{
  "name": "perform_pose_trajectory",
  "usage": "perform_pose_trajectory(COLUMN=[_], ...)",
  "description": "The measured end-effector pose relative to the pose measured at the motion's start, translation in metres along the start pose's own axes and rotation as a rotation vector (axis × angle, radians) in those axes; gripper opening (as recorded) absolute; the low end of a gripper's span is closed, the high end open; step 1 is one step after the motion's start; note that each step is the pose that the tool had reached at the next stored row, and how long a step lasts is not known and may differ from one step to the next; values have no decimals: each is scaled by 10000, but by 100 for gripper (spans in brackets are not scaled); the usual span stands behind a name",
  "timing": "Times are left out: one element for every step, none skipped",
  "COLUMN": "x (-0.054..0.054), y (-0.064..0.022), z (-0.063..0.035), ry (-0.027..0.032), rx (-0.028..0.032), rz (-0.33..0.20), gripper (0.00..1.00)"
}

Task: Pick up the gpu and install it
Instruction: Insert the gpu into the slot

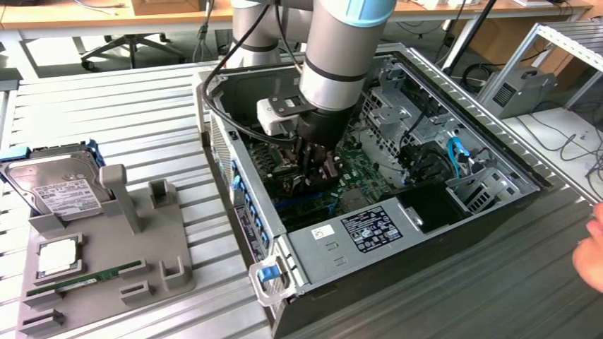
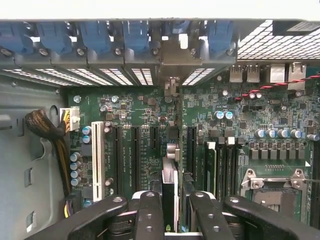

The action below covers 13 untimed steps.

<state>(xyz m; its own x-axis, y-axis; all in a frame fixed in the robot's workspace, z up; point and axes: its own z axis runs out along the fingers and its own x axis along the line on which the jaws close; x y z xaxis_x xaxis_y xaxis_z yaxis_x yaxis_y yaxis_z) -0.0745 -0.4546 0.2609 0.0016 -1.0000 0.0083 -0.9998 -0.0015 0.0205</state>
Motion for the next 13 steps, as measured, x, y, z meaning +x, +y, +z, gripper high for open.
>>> perform_pose_trajectory(x=[0,0,0,0,0,0,0,0,-1,-1,-1,-1,-2], y=[0,0,0,-1,-1,-1,-1,-1,-1,-1,-1,-2,-2], z=[6,12,20,26,35,41,43,46,53,60,67,75,86], ry=[0,1,1,0,-1,0,2,3,1,2,3,3,0], rx=[0,0,0,0,0,0,-1,-1,0,-1,-2,-1,1], rz=[0,0,0,0,0,-1,0,0,0,0,0,0,-1], gripper=[26,26,26,26,26,26,26,26,26,26,26,26,26])
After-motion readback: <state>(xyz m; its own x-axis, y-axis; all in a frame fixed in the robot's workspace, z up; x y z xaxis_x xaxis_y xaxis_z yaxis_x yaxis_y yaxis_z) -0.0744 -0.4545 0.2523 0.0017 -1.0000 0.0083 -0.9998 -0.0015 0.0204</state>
